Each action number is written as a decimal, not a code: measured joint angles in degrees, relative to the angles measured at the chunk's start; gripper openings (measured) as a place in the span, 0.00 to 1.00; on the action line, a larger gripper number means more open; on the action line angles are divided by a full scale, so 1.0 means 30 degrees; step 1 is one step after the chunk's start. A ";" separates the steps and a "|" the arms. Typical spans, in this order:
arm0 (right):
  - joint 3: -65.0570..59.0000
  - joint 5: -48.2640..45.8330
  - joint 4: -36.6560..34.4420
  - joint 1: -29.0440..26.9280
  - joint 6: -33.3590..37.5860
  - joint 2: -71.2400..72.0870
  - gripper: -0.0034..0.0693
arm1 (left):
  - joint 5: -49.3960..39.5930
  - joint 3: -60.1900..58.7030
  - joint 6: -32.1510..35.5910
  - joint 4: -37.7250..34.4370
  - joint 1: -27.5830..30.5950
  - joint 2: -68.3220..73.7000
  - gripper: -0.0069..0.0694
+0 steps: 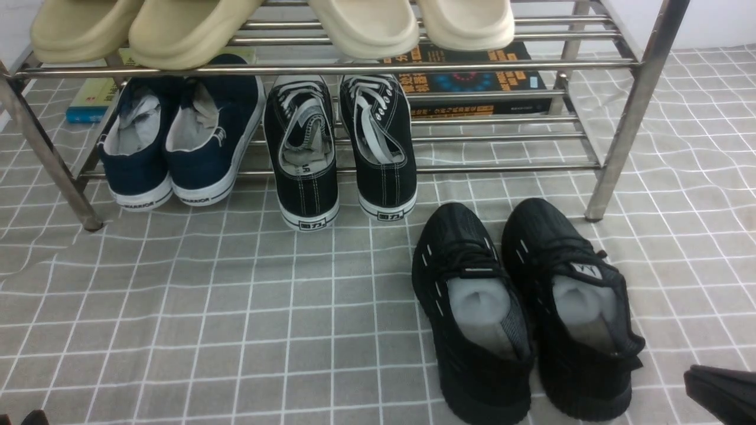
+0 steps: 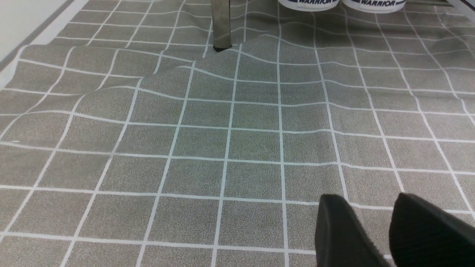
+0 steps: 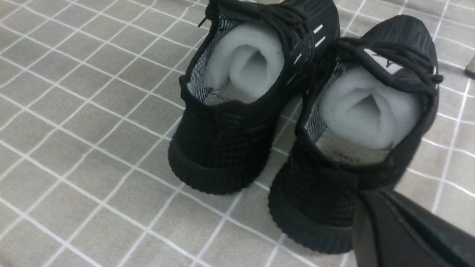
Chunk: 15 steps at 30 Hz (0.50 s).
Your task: Take the shoes off the shelf with your hand from the grey coffee tablecloth.
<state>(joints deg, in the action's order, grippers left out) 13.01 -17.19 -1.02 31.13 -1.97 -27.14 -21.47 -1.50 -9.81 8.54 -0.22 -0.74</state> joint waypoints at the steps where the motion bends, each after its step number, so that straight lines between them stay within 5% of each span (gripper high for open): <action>1: -0.0500 0.0014 -0.0602 -0.0706 0.0657 0.0783 0.04 | 0.0000 0.0000 0.0000 0.0000 0.0000 0.0000 0.41; 10: -0.4479 -0.0229 -0.2061 -0.7611 0.1577 0.8134 0.05 | 0.0000 0.0000 0.0000 0.0000 0.0000 0.0000 0.41; 15: -0.4766 -0.0921 -0.1895 -0.9753 0.1596 0.9227 0.05 | -0.0015 0.0000 0.0000 0.0000 0.0000 0.0000 0.41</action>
<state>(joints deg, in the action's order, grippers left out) -1.29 -19.95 -6.71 1.87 2.82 0.54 -21.52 -1.50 -9.81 8.54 -0.22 -0.74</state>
